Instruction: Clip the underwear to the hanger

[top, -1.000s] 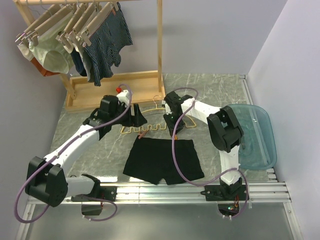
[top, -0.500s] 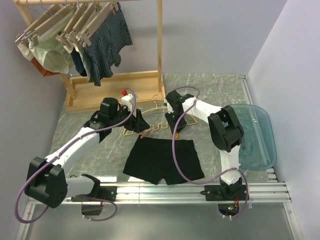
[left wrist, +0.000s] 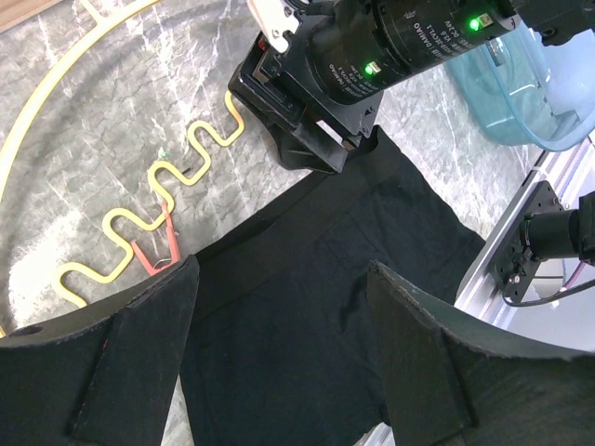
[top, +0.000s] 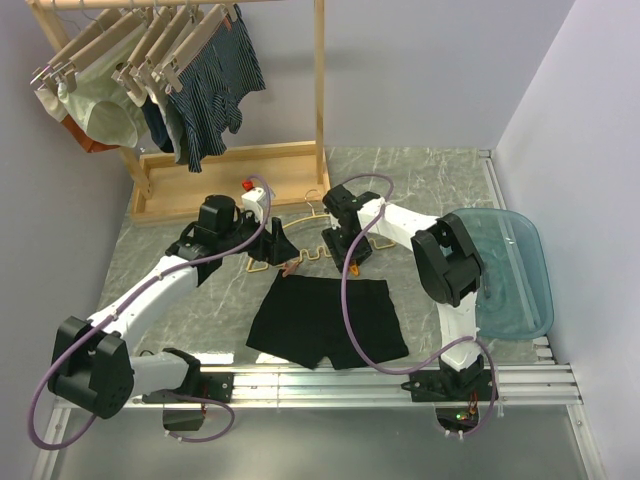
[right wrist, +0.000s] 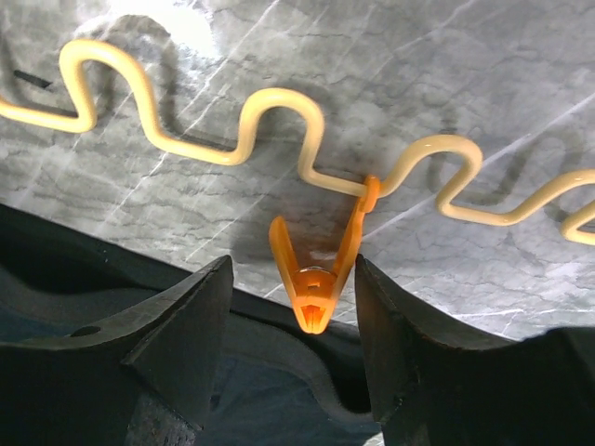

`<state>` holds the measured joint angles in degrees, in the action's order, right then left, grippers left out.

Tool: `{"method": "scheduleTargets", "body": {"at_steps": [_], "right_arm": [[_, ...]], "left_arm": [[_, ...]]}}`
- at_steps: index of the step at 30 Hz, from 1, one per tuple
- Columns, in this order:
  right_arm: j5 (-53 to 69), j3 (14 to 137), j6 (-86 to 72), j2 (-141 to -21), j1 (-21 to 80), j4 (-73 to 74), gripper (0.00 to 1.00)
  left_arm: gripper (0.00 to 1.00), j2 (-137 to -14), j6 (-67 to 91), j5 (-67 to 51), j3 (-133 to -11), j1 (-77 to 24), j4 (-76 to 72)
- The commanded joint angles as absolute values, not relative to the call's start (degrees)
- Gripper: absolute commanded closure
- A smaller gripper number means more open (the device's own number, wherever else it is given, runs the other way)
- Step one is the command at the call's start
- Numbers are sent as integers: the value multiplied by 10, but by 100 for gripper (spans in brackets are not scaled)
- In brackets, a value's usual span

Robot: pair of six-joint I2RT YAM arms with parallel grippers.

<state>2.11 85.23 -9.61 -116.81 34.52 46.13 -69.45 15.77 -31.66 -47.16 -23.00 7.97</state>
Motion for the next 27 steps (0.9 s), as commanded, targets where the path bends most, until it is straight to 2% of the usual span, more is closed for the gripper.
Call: {"method": "scheduleTargets", "body": {"at_steps": [1, 14, 18, 21, 25, 27], "right_arm": [[2, 873, -114, -1158, 345, 453, 38], [11, 897, -123, -1184, 330, 450, 38], [16, 892, -123, -1184, 326, 447, 42], [18, 889, -124, -1184, 325, 443, 54], [25, 889, -122, -1180, 323, 443, 83], [33, 889, -121, -1173, 316, 444, 92]], "left_arm": [[22, -678, 159, -323, -478, -229, 65], [21, -678, 153, -330, -468, -229, 62], [22, -679, 152, -330, -469, -229, 63], [23, -681, 149, -334, -469, -229, 63], [24, -673, 127, -360, -457, -229, 51], [25, -665, 93, -381, -438, -229, 43]]}}
